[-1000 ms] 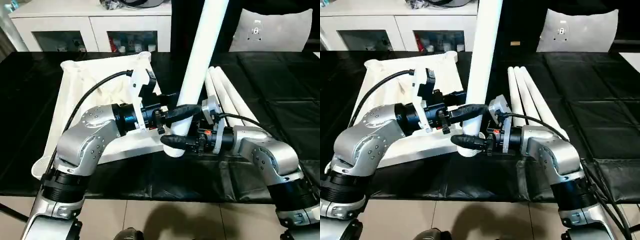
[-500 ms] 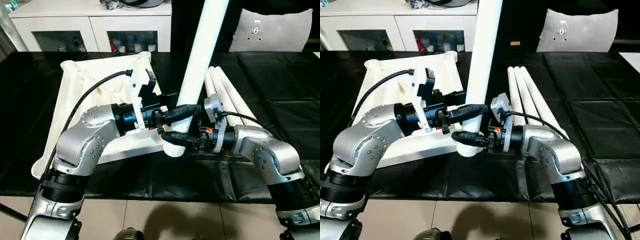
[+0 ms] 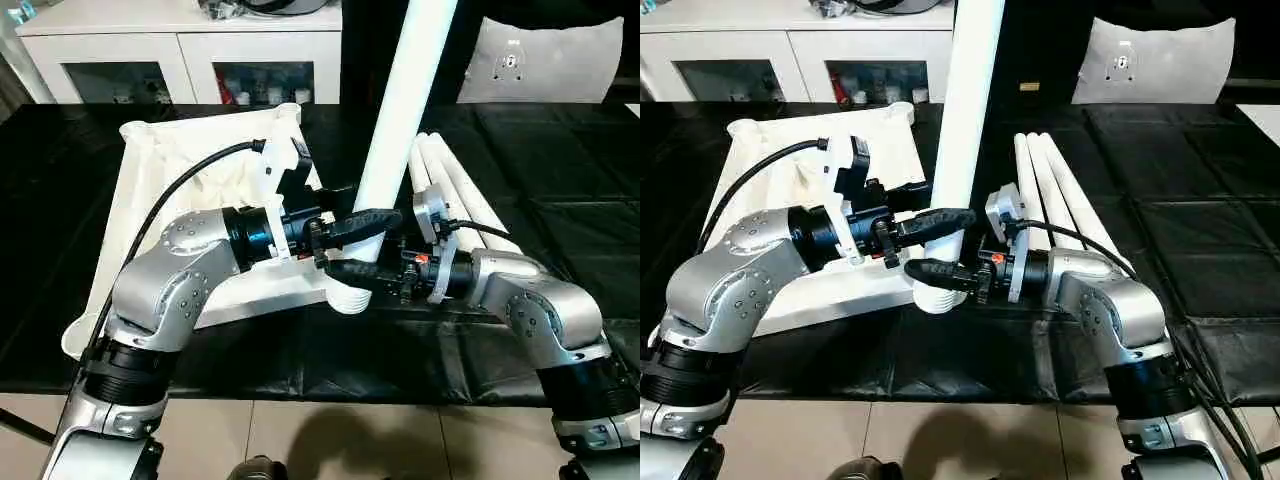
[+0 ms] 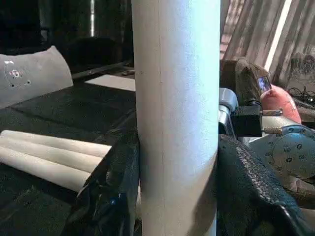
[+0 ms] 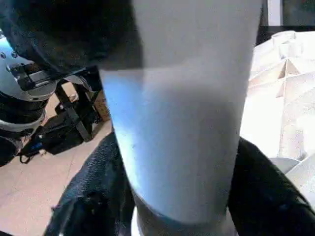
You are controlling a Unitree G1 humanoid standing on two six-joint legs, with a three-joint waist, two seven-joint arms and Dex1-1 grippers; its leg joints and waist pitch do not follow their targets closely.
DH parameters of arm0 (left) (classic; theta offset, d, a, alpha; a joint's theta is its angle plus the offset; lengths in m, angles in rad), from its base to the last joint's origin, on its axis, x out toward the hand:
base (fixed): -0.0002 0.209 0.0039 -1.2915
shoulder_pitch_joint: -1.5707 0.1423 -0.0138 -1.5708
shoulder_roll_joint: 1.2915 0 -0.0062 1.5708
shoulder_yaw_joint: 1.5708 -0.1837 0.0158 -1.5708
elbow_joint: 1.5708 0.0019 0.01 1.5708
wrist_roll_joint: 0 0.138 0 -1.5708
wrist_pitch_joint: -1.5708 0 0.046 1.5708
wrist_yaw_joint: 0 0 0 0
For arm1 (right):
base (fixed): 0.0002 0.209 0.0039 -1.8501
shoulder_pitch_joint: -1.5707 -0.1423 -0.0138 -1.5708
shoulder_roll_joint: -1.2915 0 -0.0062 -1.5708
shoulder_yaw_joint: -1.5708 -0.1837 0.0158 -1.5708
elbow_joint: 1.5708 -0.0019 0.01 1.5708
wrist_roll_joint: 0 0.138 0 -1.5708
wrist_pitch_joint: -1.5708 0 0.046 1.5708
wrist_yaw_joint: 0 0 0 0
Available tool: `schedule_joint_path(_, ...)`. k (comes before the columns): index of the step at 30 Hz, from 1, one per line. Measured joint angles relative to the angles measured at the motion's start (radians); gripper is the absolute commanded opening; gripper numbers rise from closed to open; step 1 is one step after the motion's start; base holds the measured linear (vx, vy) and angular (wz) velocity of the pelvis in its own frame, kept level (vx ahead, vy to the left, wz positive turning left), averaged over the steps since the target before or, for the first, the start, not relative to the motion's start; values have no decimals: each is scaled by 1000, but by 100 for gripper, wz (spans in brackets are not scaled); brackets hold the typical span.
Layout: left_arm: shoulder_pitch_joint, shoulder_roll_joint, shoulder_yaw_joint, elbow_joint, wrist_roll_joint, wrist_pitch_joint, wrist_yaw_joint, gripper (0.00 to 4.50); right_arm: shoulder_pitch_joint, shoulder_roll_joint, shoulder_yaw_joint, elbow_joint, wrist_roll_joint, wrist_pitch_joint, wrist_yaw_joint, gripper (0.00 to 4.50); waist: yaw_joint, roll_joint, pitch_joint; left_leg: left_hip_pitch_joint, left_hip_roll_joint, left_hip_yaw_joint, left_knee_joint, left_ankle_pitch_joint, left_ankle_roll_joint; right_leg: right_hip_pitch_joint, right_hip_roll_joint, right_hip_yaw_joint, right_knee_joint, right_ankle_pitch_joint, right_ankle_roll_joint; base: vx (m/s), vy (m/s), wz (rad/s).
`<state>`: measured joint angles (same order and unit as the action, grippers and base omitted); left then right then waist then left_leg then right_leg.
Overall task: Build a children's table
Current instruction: Pick table leg
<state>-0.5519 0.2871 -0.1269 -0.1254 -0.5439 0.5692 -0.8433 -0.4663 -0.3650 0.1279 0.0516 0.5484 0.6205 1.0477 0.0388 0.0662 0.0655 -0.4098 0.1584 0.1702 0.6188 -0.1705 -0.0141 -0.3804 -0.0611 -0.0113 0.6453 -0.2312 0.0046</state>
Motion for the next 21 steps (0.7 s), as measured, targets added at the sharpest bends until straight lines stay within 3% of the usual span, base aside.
schedule_joint_path(2,0,-1,0,1,0,0,2,189,0,1,0,-1,0,0,-1,209,-1,0,0,0,0,0,0,0,0,0,0,0,0,0,0,0,0,0)
schedule_joint_path(15,11,-2,4,-9,-4,5,13,188,2,11,1,-2,-7,-1,-9,196,-6,-6,4,0,0,0,-1,0,0,-1,0,0,0,0,0,0,0,0)
schedule_joint_path(17,21,-2,13,-13,-13,15,20,244,3,16,4,-2,-10,-1,-16,196,-6,-9,6,-1,1,0,-1,0,0,-1,0,0,0,0,0,0,0,0)
schedule_joint_path(21,46,-2,20,-45,-18,28,27,287,21,39,8,-21,-8,2,-40,195,-7,-15,9,-1,1,0,-2,0,0,-1,0,0,-2,0,0,0,0,0)
